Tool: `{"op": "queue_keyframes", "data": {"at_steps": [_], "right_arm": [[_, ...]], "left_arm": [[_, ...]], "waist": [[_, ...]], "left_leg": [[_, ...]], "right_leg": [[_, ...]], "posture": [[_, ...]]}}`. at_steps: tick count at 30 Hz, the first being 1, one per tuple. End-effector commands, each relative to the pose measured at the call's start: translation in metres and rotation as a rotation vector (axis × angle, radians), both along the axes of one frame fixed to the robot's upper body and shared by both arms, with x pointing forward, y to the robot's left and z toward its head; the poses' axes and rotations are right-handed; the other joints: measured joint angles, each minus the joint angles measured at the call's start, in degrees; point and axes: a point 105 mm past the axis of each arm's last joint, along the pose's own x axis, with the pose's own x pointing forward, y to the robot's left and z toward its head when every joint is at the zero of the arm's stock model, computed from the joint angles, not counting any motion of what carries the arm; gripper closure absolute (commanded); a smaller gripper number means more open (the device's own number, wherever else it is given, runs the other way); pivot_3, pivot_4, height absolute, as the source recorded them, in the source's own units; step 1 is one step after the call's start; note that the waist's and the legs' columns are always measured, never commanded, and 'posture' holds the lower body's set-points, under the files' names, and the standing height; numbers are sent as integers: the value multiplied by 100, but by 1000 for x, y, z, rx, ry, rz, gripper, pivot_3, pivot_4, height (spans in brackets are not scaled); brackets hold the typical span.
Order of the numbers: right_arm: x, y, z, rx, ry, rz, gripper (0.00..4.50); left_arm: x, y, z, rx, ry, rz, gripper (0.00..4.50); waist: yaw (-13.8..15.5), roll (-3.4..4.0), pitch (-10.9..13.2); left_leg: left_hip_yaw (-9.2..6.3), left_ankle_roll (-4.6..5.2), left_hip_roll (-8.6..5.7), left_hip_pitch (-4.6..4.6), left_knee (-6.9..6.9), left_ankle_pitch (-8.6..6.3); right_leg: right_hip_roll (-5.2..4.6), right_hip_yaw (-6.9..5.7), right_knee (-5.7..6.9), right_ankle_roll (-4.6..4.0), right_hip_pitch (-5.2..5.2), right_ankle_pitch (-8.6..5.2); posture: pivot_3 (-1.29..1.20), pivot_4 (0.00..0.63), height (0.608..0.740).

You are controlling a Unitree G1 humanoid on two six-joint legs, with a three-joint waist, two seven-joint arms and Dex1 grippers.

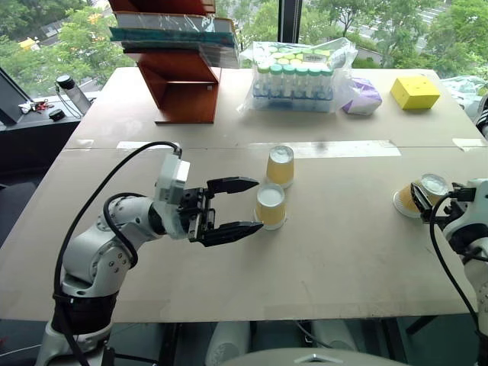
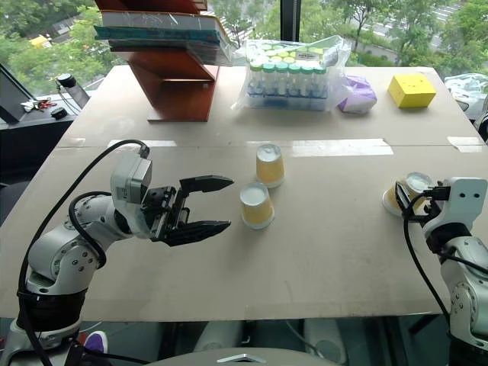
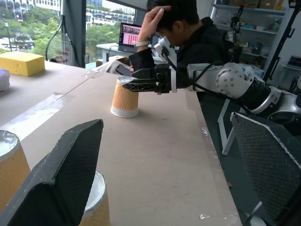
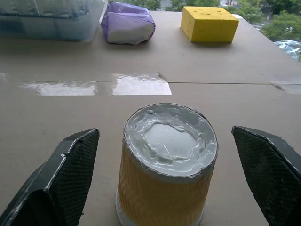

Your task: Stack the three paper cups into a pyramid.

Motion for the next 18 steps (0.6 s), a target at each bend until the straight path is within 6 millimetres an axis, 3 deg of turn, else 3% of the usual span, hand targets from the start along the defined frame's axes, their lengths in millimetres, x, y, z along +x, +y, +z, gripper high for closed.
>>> {"op": "queue_keyframes", "data": {"at_steps": [1, 4, 7, 10, 11, 14, 16, 17, 18], "right_arm": [[10, -11, 11, 31, -60, -63, 0], [13, -13, 11, 34, -60, -64, 0], [14, -11, 9, 48, -54, -43, 841], [13, -9, 8, 43, -44, -24, 2147], [13, -9, 8, 41, -44, -24, 2325], [11, -7, 15, -6, -55, -4, 2353], [9, 5, 23, -71, -69, 72, 2354], [8, 14, 27, -97, -75, 122, 2354], [5, 43, 38, -140, -100, 278, 2354]], "left_arm": [[-5, -4, 8, -8, -35, -28, 28], [-6, -3, 8, -4, -34, -26, 28], [-5, -2, 7, -1, -35, -24, 0], [-6, -1, 7, 1, -37, -20, 0], [-7, -1, 7, 2, -37, -19, 0], [-6, 0, 6, 0, -38, -8, 0], [-5, 2, 6, -3, -40, 12, 0], [-3, 3, 5, -4, -41, 22, 0], [3, 8, 6, -13, -40, 66, 0]], "waist": [[0, 1, 1], [12, 5, 3], [21, 8, 6], [7, 10, 7], [6, 11, 7], [6, 12, 8], [10, 19, 12], [8, 20, 13], [8, 20, 13]], "left_leg": [[0, 0, -1, 0, 0, 0], [-1, 0, -1, 0, -1, 0], [-4, 0, -2, -4, -6, 0], [-2, 0, -2, -3, -10, 0], [-2, 0, -2, -3, -11, 0], [-2, 0, -2, -2, -12, 0], [-2, 0, -1, -2, -12, 0], [-2, 0, -2, -2, -13, 0], [-2, 0, -2, -2, -13, 0]], "right_leg": [[0, 0, 0, 0, 0, 0], [0, -1, 0, 2, -1, 1], [0, -6, -6, 15, -1, 8], [0, -3, -11, 16, -1, 9], [0, -3, -11, 16, -1, 9], [0, -4, -10, 16, -1, 9], [0, -3, -11, 16, -1, 9], [-1, -3, -13, 16, -1, 9], [-1, -3, -13, 16, -1, 9]], "posture": [[0, 150, 740], [0, 150, 740], [0, 150, 740], [0, 150, 740], [0, 150, 740], [0, 150, 740], [0, 150, 740], [0, 150, 740], [0, 150, 740]]}}
